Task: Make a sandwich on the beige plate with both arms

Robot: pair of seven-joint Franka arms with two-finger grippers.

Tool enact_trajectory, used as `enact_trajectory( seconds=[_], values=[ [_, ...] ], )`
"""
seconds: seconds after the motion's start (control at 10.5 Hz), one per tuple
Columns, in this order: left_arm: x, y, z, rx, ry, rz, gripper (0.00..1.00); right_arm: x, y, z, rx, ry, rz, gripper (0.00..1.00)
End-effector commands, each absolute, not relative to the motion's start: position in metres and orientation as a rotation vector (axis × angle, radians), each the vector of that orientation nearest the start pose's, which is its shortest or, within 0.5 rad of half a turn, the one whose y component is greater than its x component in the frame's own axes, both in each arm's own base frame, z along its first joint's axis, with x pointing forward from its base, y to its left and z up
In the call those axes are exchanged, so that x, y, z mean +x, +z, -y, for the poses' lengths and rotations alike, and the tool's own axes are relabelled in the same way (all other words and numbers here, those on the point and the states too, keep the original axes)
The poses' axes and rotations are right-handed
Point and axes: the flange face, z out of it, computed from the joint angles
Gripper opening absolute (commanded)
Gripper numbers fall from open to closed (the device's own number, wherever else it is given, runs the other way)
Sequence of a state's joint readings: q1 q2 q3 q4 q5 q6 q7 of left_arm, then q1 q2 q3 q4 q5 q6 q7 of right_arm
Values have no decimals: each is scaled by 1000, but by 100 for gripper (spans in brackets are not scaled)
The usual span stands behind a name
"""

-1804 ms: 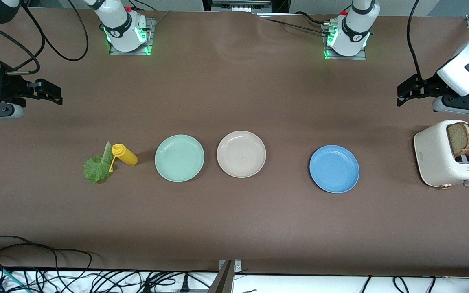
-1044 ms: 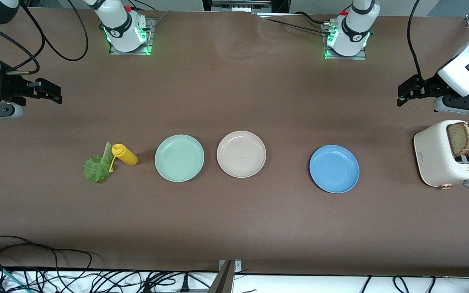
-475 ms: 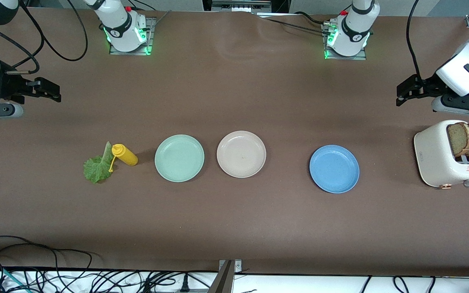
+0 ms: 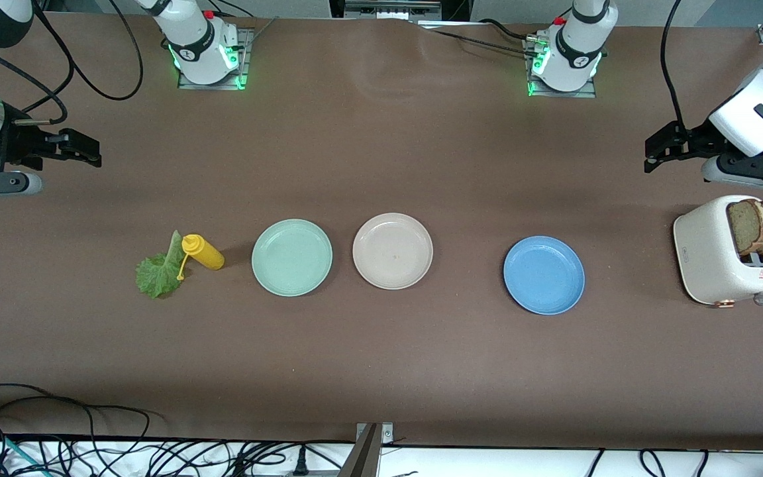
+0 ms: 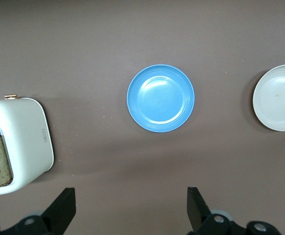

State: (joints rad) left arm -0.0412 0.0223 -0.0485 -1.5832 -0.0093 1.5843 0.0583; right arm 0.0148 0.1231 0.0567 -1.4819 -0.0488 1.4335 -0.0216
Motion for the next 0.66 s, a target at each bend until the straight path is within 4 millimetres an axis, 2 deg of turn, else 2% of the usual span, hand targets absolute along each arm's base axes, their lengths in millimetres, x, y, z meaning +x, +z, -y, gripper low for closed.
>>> enact_trajectory(
  seconds=[0.0, 0.38, 0.57],
  values=[
    [558, 613, 53, -3174, 40, -219, 100, 571, 586, -32, -3175, 289, 168, 100],
    [558, 614, 53, -3174, 38, -222, 100, 570, 590, -31, -3176, 285, 165, 100],
    [558, 614, 54, -3174, 38, -222, 100, 572, 596, -29, -3178, 212, 150, 100]
  ],
)
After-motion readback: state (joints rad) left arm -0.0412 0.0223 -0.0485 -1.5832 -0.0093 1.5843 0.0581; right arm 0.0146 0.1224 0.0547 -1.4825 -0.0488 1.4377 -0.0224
